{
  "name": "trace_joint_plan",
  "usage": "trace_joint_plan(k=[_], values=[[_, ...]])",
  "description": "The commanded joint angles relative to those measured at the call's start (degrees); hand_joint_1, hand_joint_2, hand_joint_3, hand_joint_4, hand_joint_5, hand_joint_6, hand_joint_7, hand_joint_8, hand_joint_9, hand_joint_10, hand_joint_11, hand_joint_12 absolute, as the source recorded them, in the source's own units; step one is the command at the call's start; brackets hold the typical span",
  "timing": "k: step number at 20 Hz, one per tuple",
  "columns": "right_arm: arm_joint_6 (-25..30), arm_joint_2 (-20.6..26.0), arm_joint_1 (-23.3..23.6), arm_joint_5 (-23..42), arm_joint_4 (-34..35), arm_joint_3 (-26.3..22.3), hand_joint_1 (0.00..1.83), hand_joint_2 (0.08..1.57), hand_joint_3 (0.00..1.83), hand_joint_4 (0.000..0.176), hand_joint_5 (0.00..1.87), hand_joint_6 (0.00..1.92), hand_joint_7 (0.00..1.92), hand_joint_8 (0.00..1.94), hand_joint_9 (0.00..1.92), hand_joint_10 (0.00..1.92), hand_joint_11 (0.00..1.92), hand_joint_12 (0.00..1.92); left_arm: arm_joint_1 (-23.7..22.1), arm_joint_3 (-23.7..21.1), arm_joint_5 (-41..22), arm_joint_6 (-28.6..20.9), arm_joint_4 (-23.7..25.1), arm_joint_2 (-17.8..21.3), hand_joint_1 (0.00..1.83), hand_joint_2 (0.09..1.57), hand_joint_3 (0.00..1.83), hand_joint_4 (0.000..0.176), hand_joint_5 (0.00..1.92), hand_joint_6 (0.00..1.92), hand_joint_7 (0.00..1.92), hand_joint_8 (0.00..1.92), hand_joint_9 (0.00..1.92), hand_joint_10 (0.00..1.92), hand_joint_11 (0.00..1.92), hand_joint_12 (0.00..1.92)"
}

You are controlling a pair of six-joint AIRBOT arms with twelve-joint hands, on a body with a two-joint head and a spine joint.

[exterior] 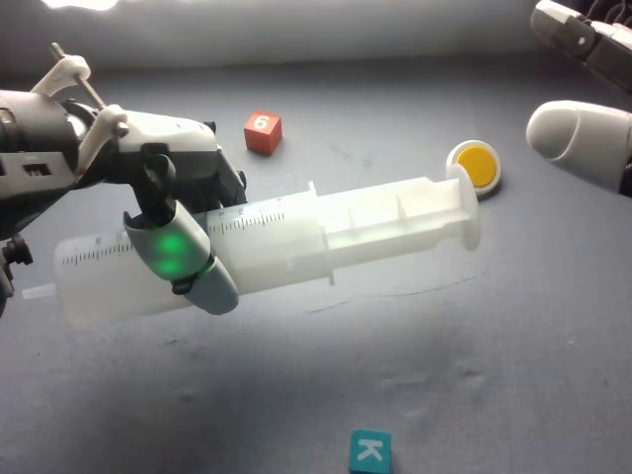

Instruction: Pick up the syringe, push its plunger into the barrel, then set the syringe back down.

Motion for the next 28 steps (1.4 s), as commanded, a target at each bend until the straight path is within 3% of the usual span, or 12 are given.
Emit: trace_joint_plan(k=[1,8,9,15,17,18,19,21,25,28], values=[[0.0,0.4,1.2,8.4,-2.0,-0.6,0.0,1.21,0.0,0.0,0.03,0.01,0.0,0.0,0.0,0.0,0.0,0.0,-1.3,-0.1,-4.9,-0.4,0.9,0.7,1.37,1.11,0.0,0.0,0.87,1.12,1.05,0.87,0.91,1.2,0.68,1.29],[0.2,0.1,3.0,11.0,3.4,-2.7,0.0,1.19,0.0,0.0,0.0,0.0,0.0,0.0,0.0,0.0,0.0,0.0,-4.3,-2.2,-10.2,-0.4,-1.8,4.0,1.38,1.11,0.0,0.0,0.89,1.04,1.04,0.89,0.92,1.22,0.69,1.29],[0.2,0.0,2.8,11.2,3.7,-2.8,0.0,1.2,0.0,0.0,0.08,0.0,0.05,0.0,0.02,0.0,0.04,0.04,-4.6,-2.2,-11.3,-0.4,-2.0,4.1,1.38,1.11,0.0,0.0,0.9,1.03,1.06,0.86,0.92,1.22,0.68,1.29],[0.4,-0.9,1.7,12.6,5.8,-3.0,0.0,1.19,0.0,0.0,0.0,0.0,0.0,0.0,0.0,0.0,0.0,0.0,-7.1,-2.6,-14.8,-0.4,-2.9,4.8,1.38,1.11,0.0,0.0,0.87,1.06,1.04,0.91,0.93,1.2,0.7,1.3],[2.0,-2.0,1.9,16.3,8.5,-3.0,0.0,1.18,0.0,0.0,0.0,0.0,0.0,0.0,0.0,0.0,0.0,0.0,-7.6,-2.8,-15.6,-0.4,-3.4,5.3,1.38,1.11,0.0,0.0,0.88,1.05,1.05,0.91,0.93,1.18,0.69,1.31],[1.5,-2.1,2.2,17.6,8.9,-3.3,0.0,1.19,0.0,0.0,0.02,0.01,0.0,0.0,0.0,0.0,0.03,0.01,-7.8,-2.7,-15.6,-0.4,-3.6,5.3,1.38,1.09,0.0,0.0,0.92,1.03,1.11,0.76,0.97,1.13,0.72,1.26],[1.3,-2.7,2.5,18.9,9.4,-3.5,0.0,1.19,0.0,0.0,0.03,0.01,0.0,0.0,0.0,0.0,0.0,0.0,-8.0,-2.7,-15.6,-0.4,-3.8,5.4,1.38,1.1,0.0,0.0,0.89,1.1,1.09,0.77,0.93,1.17,0.69,1.26],[2.2,-4.3,2.4,22.3,12.4,-3.7,0.0,1.19,0.0,0.0,0.0,0.0,0.0,0.0,0.0,0.0,0.0,0.0,-8.3,-2.5,-15.7,-0.4,-4.8,5.7,1.38,1.1,0.0,0.0,0.89,1.07,1.08,0.81,0.93,1.18,0.67,1.29],[7.6,-6.6,1.4,25.0,15.7,-3.9,0.0,1.17,0.0,0.0,0.0,0.0,0.0,0.0,0.0,0.0,0.0,0.0,-9.1,-2.6,-16.1,-0.4,-5.7,6.1,1.38,1.09,0.0,0.0,0.92,1.03,1.1,0.77,0.97,1.11,0.7,1.25],[11.9,-9.0,0.7,26.2,17.4,-3.7,0.0,1.18,0.0,0.0,0.05,0.02,0.02,0.01,0.0,0.0,0.0,0.0,-9.4,-2.4,-16.4,-0.4,-6.2,6.2,1.37,1.1,0.0,0.0,0.89,1.15,1.08,0.75,0.92,1.16,0.66,1.24]])
